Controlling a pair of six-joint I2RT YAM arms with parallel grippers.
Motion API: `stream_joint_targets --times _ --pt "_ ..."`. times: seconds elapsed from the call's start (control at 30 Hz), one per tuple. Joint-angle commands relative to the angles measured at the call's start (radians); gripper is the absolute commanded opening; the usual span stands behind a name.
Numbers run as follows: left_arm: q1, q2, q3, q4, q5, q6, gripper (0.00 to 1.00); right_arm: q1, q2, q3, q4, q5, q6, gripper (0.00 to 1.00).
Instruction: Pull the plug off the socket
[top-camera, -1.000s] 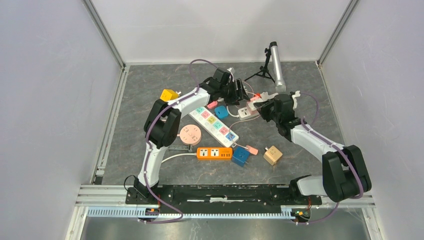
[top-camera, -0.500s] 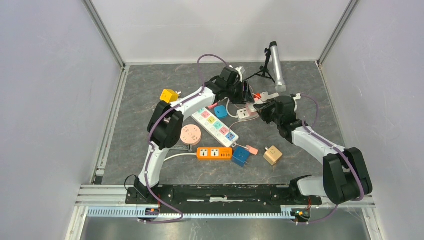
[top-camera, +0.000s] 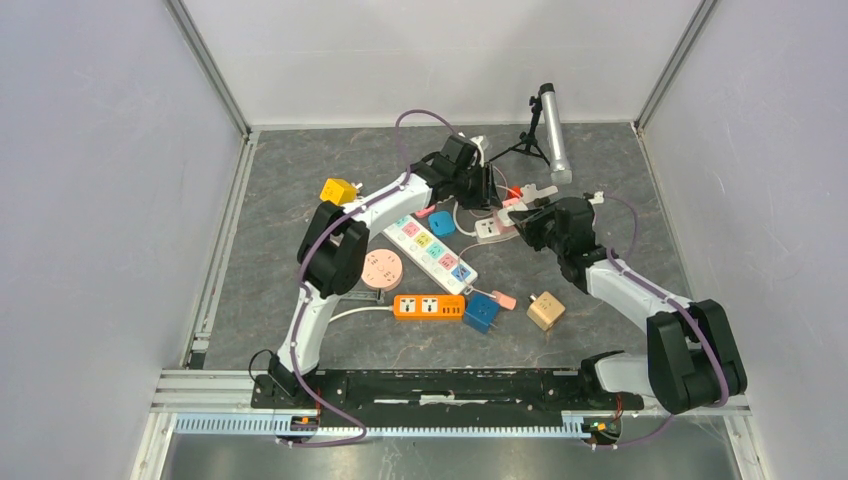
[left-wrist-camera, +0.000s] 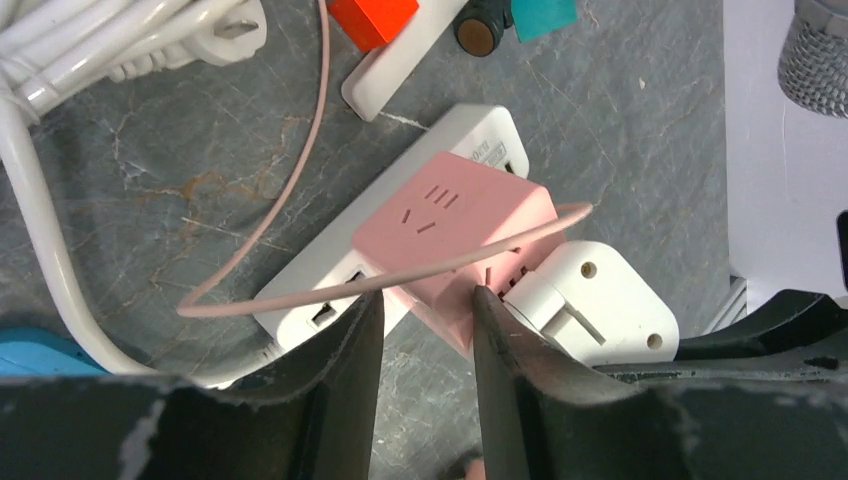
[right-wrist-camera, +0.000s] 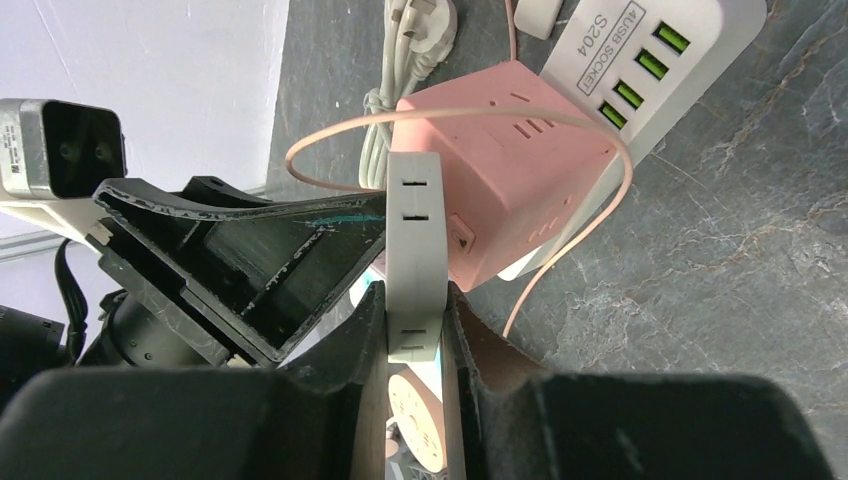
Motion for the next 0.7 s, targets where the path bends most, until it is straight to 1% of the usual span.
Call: stream_joint_targets --times 0.0,0.3,0.4,0.53,0.67 --pt "-0.014 0.091 0.006 -0.172 -0.058 0.068 0.43 -0.001 -0.028 -0.039 0.035 -0.083 -0.029 0.0" --pt "-0.015 0.107 0.026 -0.205 -0.061 0.057 0.42 -0.022 -0.026 -0.06 0.089 -0.143 -0.018 0.0" --pt "-0.015 0.117 0.031 -0.24 -0.081 0.052 0.43 -0.031 -0.032 -0.083 0.212 -0.165 -0.015 0.0" --pt "-0.015 0.141 0.036 -0.285 -0.095 0.037 0.42 -0.047 -0.03 -0.137 0.464 -0.209 0.045 0.0" --pt "-0.015 0.166 0.055 -0.329 -0.11 0.03 0.42 -0.057 -0.021 -0.139 0.543 -0.226 0.065 0.0"
